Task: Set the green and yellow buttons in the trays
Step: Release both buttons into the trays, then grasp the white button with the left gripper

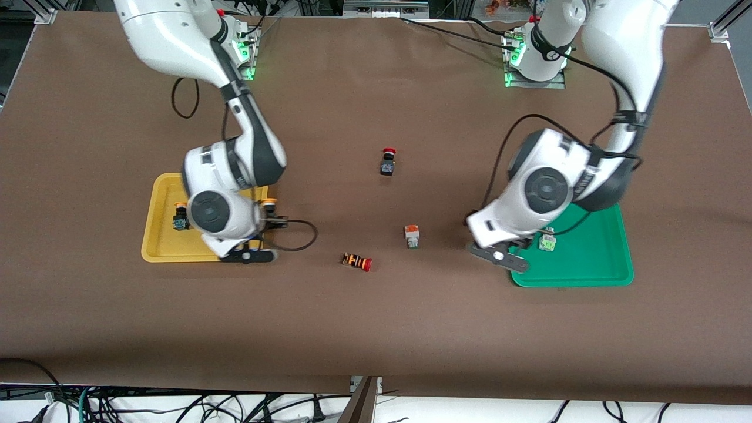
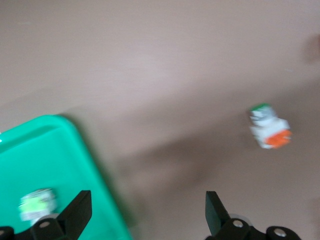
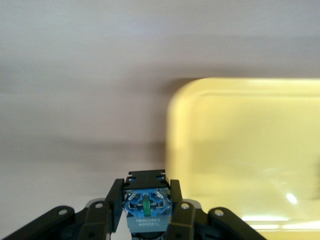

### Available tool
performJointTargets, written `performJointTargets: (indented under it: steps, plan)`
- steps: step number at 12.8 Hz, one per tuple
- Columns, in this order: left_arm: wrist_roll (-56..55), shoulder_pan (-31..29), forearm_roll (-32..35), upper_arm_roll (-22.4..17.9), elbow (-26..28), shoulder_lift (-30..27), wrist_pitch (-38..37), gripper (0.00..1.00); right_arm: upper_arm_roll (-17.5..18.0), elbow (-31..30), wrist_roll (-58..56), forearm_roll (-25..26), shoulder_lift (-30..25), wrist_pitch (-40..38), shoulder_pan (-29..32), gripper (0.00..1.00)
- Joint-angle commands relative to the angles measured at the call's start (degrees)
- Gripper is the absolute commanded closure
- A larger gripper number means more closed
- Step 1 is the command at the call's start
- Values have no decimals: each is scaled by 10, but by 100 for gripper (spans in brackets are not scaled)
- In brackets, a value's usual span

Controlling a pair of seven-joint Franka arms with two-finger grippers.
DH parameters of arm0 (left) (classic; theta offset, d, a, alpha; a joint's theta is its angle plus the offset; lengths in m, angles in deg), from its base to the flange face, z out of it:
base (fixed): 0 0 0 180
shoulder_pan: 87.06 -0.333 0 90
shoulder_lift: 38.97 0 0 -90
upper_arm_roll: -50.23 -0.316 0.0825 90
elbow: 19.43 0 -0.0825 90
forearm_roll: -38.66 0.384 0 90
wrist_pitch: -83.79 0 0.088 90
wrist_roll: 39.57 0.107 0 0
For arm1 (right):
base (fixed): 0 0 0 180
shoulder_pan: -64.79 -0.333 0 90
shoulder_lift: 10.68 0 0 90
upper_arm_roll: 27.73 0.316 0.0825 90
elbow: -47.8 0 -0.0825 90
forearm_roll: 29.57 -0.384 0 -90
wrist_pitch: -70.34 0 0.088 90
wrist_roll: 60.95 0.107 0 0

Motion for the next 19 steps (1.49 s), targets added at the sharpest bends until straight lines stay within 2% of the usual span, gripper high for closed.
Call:
performJointTargets:
  steps: [1, 4, 6, 8, 9, 10, 11, 12, 13, 14, 16, 17, 18, 19]
  plan:
    - [-10, 61, 5, -7, -77, 78, -7, 0, -45, -38, -95, 1, -1, -1, -5, 100]
    - [-76, 102, 5, -10, -91, 117, 58, 0, -50, -89, -100, 1, -3, 37, -5, 100]
    - [-206, 132, 10, -28, -94, 133, 92, 0, -50, -124, -100, 0, -6, 73, -5, 100]
    - [-232, 135, 10, -37, -91, 142, 111, 0, -51, -136, -101, 0, -6, 83, -5, 100]
    - [-251, 134, 9, -37, -88, 147, 125, 0, -56, -139, -101, 0, -6, 87, -5, 55]
    - [-272, 134, 8, -37, -88, 156, 142, 0, -57, -136, -101, -1, -6, 84, -5, 1]
    - [-300, 138, 7, -37, -87, 164, 158, 0, -60, -129, -101, -1, -10, 78, -5, 0]
    - [-310, 138, 8, -37, -87, 169, 160, 15, -62, -114, -104, -1, -16, 69, -5, 0]
    - [-311, 139, 7, -37, -79, 169, 160, 43, -62, -98, -104, -2, -20, 47, -5, 0]
    - [-312, 140, 7, -37, -66, 169, 160, 50, -62, -73, -104, -3, -21, 12, -5, 0]
    - [-321, 141, 8, -37, -57, 167, 160, 81, -72, -22, -105, -3, -21, -60, -4, 0]
    - [-323, 140, 8, -37, -57, 163, 155, 91, -76, 3, -106, -2, -23, -92, -1, 0]
    - [-318, 137, 11, -37, -59, 154, 142, 100, -74, 18, -109, -1, -27, -117, 3, 0]
    - [-316, 132, 12, -39, -63, 136, 94, 100, -70, 22, -106, -1, -46, -129, 13, 0]
